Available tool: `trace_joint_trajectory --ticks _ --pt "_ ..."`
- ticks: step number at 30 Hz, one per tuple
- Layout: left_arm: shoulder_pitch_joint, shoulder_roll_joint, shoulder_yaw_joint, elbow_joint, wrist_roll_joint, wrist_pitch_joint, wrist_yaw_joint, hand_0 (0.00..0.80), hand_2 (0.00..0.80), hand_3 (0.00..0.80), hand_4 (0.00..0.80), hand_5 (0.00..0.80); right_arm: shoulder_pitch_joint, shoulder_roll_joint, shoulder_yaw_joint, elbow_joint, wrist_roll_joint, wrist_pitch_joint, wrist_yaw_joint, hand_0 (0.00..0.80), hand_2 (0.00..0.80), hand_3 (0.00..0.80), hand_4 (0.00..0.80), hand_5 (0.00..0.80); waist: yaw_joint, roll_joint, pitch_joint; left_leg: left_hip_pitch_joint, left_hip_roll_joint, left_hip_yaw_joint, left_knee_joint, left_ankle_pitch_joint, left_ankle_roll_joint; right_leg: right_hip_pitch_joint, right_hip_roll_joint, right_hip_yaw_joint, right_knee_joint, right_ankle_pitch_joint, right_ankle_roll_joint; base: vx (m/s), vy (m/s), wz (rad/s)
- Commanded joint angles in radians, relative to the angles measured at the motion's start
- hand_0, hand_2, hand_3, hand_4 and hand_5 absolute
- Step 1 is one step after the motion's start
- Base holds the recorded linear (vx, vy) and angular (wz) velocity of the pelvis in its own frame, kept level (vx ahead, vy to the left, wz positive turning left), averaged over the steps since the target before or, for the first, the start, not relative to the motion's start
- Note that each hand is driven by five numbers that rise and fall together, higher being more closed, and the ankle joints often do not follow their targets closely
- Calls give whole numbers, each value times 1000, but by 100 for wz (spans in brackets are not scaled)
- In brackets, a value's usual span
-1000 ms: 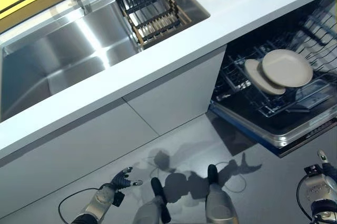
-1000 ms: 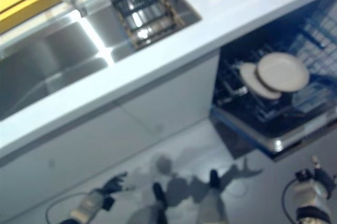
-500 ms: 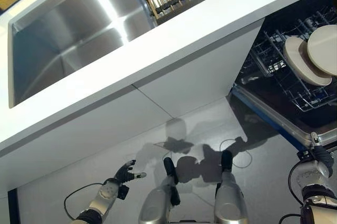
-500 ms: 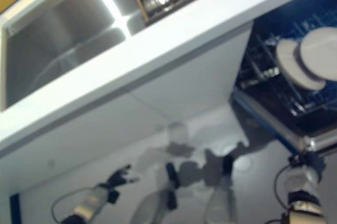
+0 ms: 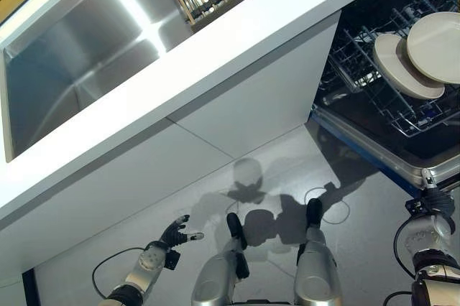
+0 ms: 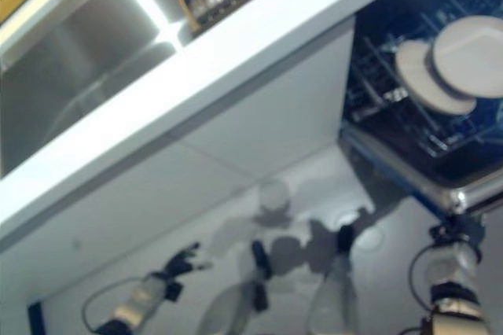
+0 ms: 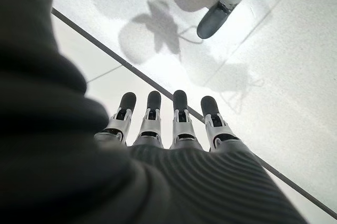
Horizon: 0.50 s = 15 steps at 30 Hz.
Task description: Take plates into dishwasher
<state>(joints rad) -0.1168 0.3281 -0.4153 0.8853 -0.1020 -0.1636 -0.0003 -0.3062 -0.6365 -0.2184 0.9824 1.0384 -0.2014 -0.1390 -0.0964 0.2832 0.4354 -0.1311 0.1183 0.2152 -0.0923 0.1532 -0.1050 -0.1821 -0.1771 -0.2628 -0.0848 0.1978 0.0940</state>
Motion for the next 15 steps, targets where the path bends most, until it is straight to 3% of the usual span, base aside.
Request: trace_joint_trajectory --ticks 1,15 --pt "-79 44 -43 -10 -27 -16 -1 0 0 0 0 0 -305 -20 139 -122 -93 21 199 0 0 0 0 0 79 -42 26 -16 -36 -27 32 -23 -13 -61 -9 -39 285 -248 -40 0 0 0" --pt "-67 70 -29 -23 -2 3 -17 0 0 0 0 0 -385 8 251 -373 -111 36 357 0 0 0 0 0 91 -87 19 0 -15 -31 63 -34 -14 -27 4 -39 264 -236 -44 21 -20 -10"
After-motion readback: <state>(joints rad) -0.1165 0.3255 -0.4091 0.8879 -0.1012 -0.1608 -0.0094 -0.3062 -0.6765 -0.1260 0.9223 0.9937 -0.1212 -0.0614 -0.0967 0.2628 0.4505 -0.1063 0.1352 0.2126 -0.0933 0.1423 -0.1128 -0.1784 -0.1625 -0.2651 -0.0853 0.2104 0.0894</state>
